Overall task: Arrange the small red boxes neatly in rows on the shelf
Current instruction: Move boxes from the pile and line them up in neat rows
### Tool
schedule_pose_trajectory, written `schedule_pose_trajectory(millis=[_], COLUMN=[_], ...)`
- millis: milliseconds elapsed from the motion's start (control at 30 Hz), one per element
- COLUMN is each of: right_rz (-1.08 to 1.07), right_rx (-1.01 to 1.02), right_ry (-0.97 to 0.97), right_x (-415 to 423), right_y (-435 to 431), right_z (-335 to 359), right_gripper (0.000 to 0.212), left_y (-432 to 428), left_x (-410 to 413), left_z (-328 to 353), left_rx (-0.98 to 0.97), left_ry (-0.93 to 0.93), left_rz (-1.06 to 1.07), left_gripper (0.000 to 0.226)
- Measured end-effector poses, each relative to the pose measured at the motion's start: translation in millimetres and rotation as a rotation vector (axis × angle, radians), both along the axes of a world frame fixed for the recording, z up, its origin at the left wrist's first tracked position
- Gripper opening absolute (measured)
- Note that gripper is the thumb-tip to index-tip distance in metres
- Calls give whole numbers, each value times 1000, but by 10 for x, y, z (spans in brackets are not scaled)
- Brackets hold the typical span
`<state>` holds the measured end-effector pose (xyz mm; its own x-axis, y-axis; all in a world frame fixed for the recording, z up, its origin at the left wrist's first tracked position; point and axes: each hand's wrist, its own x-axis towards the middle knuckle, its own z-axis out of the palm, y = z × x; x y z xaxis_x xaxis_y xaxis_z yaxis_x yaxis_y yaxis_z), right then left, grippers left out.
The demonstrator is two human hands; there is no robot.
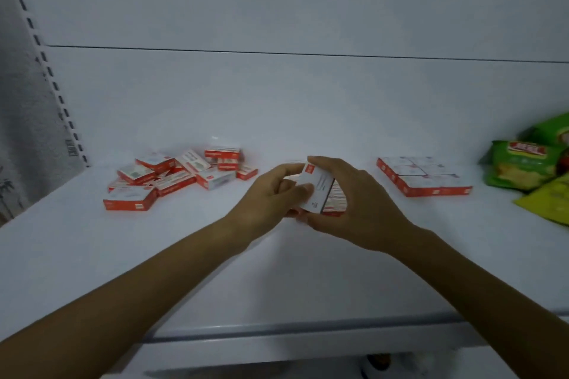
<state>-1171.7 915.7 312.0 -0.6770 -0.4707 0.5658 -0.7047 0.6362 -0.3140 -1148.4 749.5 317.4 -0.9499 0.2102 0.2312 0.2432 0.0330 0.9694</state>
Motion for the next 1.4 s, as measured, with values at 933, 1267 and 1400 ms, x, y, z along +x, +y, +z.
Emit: schedule_pose_trajectory(millis=[933,1267,1400], right_rz=[-381,-342,-342], right_rx=[471,203,184], right_ry=[-26,-112,-121], right_x=[-621,-705,-730], right_y=[2186,2250,2263], right_z=[-164,-325,-309], right_gripper=[65,40,35], left_y=[1949,1954,1949], left_x=[-422,-424,-459], left_z=[-545,-524,-541], left_rx=[-869,-953,-966], left_ry=[395,393,382], left_rz=[149,149,136], left_gripper=[55,60,65])
